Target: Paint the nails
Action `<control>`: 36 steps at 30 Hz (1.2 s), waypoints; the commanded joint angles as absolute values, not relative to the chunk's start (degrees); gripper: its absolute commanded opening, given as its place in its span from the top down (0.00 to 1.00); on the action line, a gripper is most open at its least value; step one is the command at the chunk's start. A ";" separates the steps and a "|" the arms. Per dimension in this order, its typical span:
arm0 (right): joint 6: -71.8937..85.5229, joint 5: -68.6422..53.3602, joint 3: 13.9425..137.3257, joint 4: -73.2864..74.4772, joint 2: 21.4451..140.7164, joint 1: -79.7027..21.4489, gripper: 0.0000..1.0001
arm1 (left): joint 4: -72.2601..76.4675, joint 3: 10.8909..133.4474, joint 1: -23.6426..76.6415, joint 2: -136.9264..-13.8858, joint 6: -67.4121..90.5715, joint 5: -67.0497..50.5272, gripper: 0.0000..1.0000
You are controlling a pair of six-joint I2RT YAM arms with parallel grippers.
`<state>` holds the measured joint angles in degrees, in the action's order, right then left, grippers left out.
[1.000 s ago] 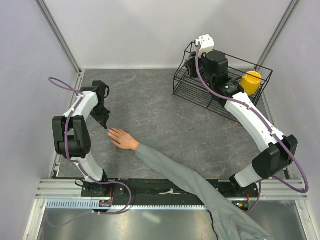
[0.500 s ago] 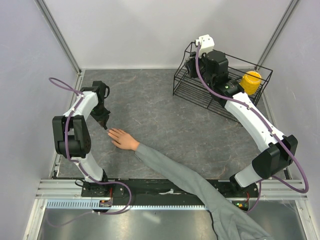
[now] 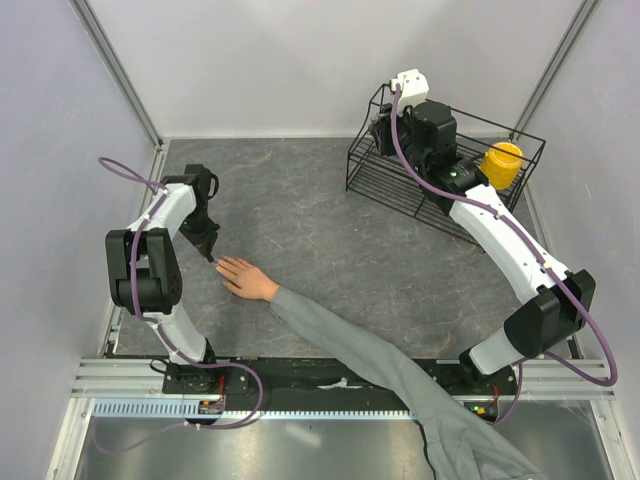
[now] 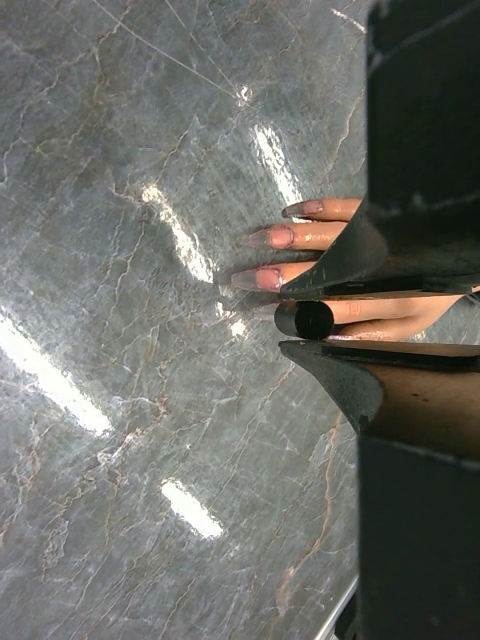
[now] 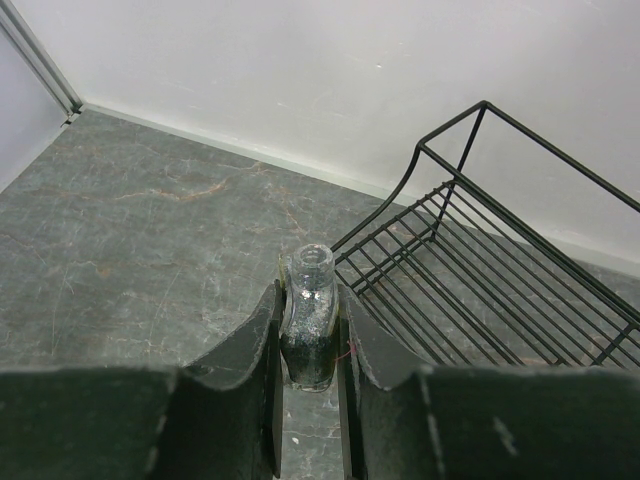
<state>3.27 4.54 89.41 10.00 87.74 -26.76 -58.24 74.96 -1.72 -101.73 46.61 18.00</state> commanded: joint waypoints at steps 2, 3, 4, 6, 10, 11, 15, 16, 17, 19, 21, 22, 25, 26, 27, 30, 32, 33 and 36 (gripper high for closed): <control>3.60 4.22 92.02 7.91 87.45 -26.63 1.00 | -58.18 74.53 -2.90 -101.51 47.37 20.30 0.98; 3.69 4.13 92.02 7.91 87.45 -26.63 1.00 | -58.10 74.53 -2.99 -101.51 47.29 20.39 0.98; 3.69 4.04 92.11 7.82 87.54 -26.54 1.00 | -58.01 74.53 -3.08 -101.69 47.29 20.48 0.98; 3.78 4.04 92.28 7.82 87.71 -26.63 1.00 | -57.40 74.79 -3.43 -101.78 47.02 20.48 0.98; 3.78 3.96 92.63 7.82 87.98 -26.72 1.00 | -55.55 76.02 -4.31 -103.35 46.76 19.78 0.98; 3.69 3.87 92.72 7.82 88.07 -26.63 1.00 | -55.37 76.72 -4.39 -103.79 46.58 19.69 0.98; 3.52 4.04 92.90 8.00 87.89 -26.63 1.00 | -57.12 80.85 -4.39 -103.45 45.36 22.14 0.98; 3.60 3.96 92.73 8.00 87.72 -26.72 1.00 | -57.56 81.56 -4.31 -103.01 45.18 22.67 0.98; 3.69 3.87 92.55 7.91 87.63 -26.63 1.00 | -58.00 81.56 -4.13 -102.22 45.09 23.02 0.98; 3.95 3.43 91.94 7.82 87.28 -26.63 1.00 | -58.45 79.90 -3.87 -100.29 45.26 22.24 0.98; 4.22 3.34 91.06 7.38 86.75 -26.72 1.00 | -58.62 78.49 -2.64 -99.50 45.88 20.23 0.98; 4.31 3.43 90.88 7.38 86.75 -26.72 1.00 | -58.97 77.53 -2.03 -99.23 46.05 19.87 0.98; 4.48 3.34 90.18 7.12 86.13 -26.63 1.00 | -59.50 77.25 -0.62 -99.66 46.58 19.34 0.98; 4.40 3.43 90.00 7.03 85.96 -26.63 1.00 | -59.50 77.43 -0.53 -99.93 46.50 19.34 0.98; 4.22 3.60 89.65 7.21 85.52 -26.63 1.00 | -59.68 77.61 -0.61 -100.11 46.58 19.77 0.98; 4.04 3.78 89.47 7.38 85.17 -26.63 1.00 | -59.77 78.31 -0.61 -100.72 46.49 20.21 0.98; 3.96 3.96 89.47 7.56 85.08 -26.63 1.00 | -59.77 78.22 -0.53 -101.25 46.76 20.21 0.98; 3.87 4.13 89.56 7.65 85.08 -26.54 1.00 | -59.77 78.14 -0.53 -101.42 46.76 20.39 0.98; 3.87 4.13 89.91 7.65 85.34 -26.63 1.00 | -60.03 77.78 -0.62 -101.34 47.11 21.18 0.98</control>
